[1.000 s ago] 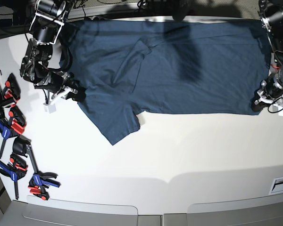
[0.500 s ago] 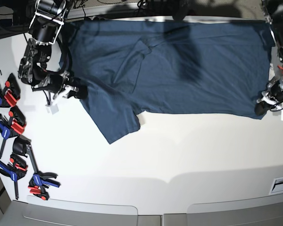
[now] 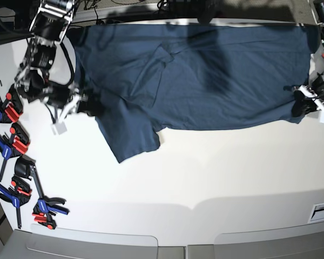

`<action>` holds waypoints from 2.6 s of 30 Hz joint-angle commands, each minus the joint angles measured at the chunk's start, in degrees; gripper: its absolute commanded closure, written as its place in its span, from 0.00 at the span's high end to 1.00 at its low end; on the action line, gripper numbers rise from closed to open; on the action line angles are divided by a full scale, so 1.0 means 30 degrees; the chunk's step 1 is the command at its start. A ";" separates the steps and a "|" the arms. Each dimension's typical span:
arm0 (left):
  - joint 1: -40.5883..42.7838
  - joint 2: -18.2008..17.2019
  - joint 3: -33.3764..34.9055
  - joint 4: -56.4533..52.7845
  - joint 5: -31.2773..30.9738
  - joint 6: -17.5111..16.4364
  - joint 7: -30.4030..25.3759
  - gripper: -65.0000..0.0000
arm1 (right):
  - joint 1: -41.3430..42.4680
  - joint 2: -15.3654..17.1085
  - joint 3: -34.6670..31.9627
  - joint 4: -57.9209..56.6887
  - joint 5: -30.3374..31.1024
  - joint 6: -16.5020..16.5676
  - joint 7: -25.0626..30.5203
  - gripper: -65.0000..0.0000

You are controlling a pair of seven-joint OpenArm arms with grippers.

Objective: Fold the T-shirt properly
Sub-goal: 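Pull both grippers back, folding the shirt body toward the robot, then open both grippers and release the folded edge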

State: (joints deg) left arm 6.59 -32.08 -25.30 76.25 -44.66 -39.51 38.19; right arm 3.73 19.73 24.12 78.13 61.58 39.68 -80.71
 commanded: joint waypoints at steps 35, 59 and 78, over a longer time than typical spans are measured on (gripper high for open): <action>0.3898 -0.0430 -0.4809 0.2280 -0.2506 -0.0124 0.5938 0.00 | -0.6047 0.0291 0.5974 0.3228 0.3650 0.0106 0.0236 0.00; 0.5056 -0.0423 -0.4809 0.2273 -0.2499 -0.0124 0.6258 0.00 | -0.6645 0.0248 0.5960 0.3220 0.1239 0.0106 0.0236 0.02; 0.4947 -0.2973 -0.5901 0.2331 -0.4954 -0.0131 0.5195 0.25 | -0.5931 0.1690 0.6207 0.3228 0.0605 0.0106 0.0379 0.28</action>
State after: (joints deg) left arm 21.54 -39.40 -42.41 82.28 -58.28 -39.55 55.27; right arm -14.66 23.53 42.19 86.76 61.69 39.68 -80.60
